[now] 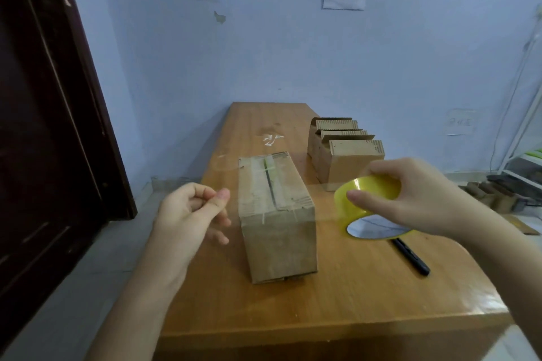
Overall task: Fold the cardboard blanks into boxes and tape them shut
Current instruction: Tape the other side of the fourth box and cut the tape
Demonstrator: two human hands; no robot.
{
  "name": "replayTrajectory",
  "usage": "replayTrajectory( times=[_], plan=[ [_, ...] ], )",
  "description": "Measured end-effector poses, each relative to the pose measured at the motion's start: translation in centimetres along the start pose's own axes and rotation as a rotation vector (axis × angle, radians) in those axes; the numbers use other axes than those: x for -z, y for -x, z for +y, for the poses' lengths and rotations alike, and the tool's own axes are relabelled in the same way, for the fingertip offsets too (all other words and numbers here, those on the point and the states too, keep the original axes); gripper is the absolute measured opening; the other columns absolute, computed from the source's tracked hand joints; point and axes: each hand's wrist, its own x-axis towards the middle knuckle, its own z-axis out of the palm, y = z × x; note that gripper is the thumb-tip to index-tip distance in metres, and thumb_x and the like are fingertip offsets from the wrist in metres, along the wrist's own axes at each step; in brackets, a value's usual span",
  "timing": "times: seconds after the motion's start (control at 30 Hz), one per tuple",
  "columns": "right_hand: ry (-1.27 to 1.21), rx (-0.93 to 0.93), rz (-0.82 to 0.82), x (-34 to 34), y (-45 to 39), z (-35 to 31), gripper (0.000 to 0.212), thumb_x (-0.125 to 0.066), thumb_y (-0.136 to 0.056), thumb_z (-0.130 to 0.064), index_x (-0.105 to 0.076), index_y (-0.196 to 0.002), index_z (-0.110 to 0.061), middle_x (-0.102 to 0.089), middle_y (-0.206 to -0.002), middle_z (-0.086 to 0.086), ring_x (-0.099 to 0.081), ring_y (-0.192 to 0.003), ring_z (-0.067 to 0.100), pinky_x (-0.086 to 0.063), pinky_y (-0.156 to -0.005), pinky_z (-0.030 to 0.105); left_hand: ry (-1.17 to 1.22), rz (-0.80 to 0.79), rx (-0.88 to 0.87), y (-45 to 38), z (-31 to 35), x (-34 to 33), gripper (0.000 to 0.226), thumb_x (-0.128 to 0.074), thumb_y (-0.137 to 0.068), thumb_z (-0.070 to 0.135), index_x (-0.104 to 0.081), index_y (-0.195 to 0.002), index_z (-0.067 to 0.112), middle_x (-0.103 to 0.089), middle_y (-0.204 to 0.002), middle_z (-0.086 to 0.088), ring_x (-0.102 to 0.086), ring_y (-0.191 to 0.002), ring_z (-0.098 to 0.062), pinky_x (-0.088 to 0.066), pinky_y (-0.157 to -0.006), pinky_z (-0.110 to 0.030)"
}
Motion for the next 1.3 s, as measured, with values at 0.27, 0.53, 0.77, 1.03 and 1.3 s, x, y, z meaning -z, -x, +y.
replayTrajectory(
  times=[0.27, 0.53, 0.77, 1.03, 1.3],
  plan=[
    [0.326, -0.040, -0.073, -1.1, -4.2, -0.7, 0.049, -0.058, -0.079, -0.058, -0.062, -0.068, -0.010, -0.039, -0.049, 0.001, -0.039, -0.050, 0.015, -0.032, -0.050, 0.029, 0.078, 0.033, 0.104, -0.2, -2.0, -0.6, 0.015, -0.064, -0.087, 0.011, -0.058, -0.081, -0.002, -0.058, -0.049, 0.003, -0.057, -0.047, -0.008, -0.050, -0.040, -0.024],
    [0.391, -0.146, -0.201, -2.0, -5.0, -1.1, 0.045, -0.061, -0.080, -0.050, -0.046, -0.058, -0.013, -0.037, -0.049, -0.001, -0.039, -0.050, 0.017, -0.032, -0.049, 0.027, 0.087, -0.006, 0.149, -1.5, -2.4, 0.5, 0.014, -0.066, -0.084, 0.009, -0.059, -0.078, -0.002, -0.059, -0.049, 0.001, -0.057, -0.045, -0.010, -0.051, -0.042, -0.024],
    [0.396, -0.170, -0.348, -3.4, -6.5, -0.9, 0.046, -0.063, -0.077, -0.050, -0.044, -0.057, -0.014, -0.036, -0.050, -0.003, -0.038, -0.049, 0.017, -0.032, -0.051, 0.027, 0.075, -0.010, 0.215, -2.2, -4.0, 0.3, 0.015, -0.067, -0.084, 0.009, -0.060, -0.078, -0.003, -0.060, -0.057, -0.006, -0.057, -0.045, -0.010, -0.050, -0.043, -0.024],
    [0.330, -0.244, -0.451, -4.0, -5.5, 0.6, 0.049, -0.058, -0.084, -0.054, -0.056, -0.070, -0.006, -0.043, -0.056, 0.000, -0.042, -0.052, 0.016, -0.033, -0.053, 0.027, 0.144, -0.121, 0.354, -1.9, -5.3, -1.9, 0.018, -0.065, -0.086, 0.015, -0.059, -0.079, -0.001, -0.058, -0.060, -0.005, -0.055, -0.047, -0.013, -0.048, -0.042, -0.024],
    [0.114, -0.239, -0.503, -4.7, -4.4, 1.8, 0.057, -0.045, -0.086, -0.064, -0.041, -0.062, -0.012, -0.027, -0.053, -0.002, -0.026, -0.041, 0.010, -0.025, -0.051, 0.025, 0.248, -0.153, 0.459, -0.7, -6.3, -3.1, 0.021, -0.058, -0.089, 0.024, -0.057, -0.081, 0.005, -0.049, -0.051, 0.002, -0.046, -0.046, -0.010, -0.042, -0.041, -0.023]
  ],
)
